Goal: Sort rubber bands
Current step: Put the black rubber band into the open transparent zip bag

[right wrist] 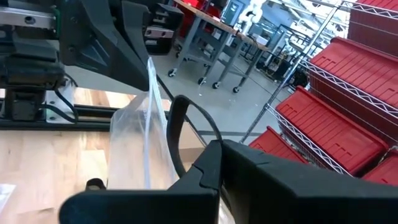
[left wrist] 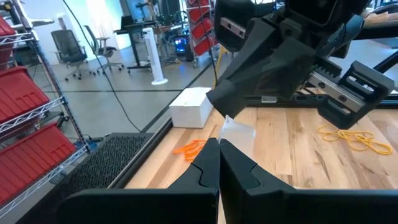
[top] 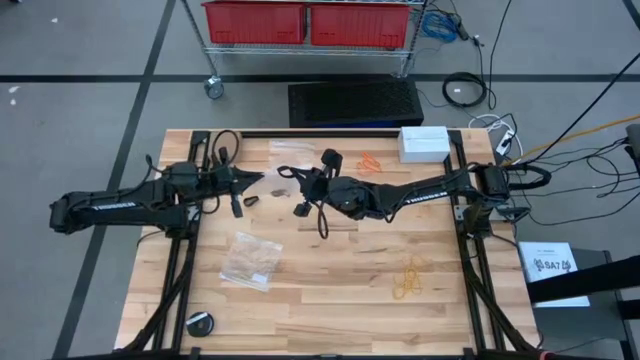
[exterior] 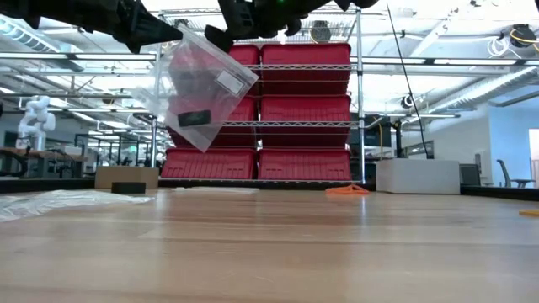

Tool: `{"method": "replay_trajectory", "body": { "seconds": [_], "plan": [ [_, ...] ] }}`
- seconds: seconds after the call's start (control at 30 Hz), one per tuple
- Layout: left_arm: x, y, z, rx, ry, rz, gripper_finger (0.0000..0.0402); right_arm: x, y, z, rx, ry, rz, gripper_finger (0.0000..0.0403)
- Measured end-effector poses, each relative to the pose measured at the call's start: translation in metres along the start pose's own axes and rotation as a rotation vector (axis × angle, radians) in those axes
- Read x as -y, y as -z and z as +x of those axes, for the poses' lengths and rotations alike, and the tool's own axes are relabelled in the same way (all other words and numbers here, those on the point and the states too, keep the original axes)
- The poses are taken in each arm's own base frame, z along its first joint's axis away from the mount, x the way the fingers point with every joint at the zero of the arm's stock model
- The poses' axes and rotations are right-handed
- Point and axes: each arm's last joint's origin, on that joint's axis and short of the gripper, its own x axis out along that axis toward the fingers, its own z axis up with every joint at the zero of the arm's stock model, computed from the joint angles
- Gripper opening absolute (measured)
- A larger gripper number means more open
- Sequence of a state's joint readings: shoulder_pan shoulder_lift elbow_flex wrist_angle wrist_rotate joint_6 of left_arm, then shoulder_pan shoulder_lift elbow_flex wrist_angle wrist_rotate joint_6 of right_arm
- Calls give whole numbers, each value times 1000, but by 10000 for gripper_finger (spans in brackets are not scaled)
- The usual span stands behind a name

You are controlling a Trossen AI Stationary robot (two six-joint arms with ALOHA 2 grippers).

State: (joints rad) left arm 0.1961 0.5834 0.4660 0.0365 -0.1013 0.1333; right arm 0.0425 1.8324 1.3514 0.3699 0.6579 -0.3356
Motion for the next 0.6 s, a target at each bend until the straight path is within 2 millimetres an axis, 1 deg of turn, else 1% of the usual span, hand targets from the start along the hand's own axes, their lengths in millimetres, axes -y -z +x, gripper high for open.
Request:
{"method": "replay_trajectory", "body": {
  "seconds": [0.27,0.5,0.6],
  "plan": [
    [0,-1,0,10,-1,-22,0,-3,2,-2,-26,-15,23,0],
    [0,-1,0,10,-8,-22,0,-11,-1,-8,-15,-34,38,0],
    [0,-1,0,9,-9,-22,0,-14,-4,-11,-4,-15,35,0]
  ]
}}
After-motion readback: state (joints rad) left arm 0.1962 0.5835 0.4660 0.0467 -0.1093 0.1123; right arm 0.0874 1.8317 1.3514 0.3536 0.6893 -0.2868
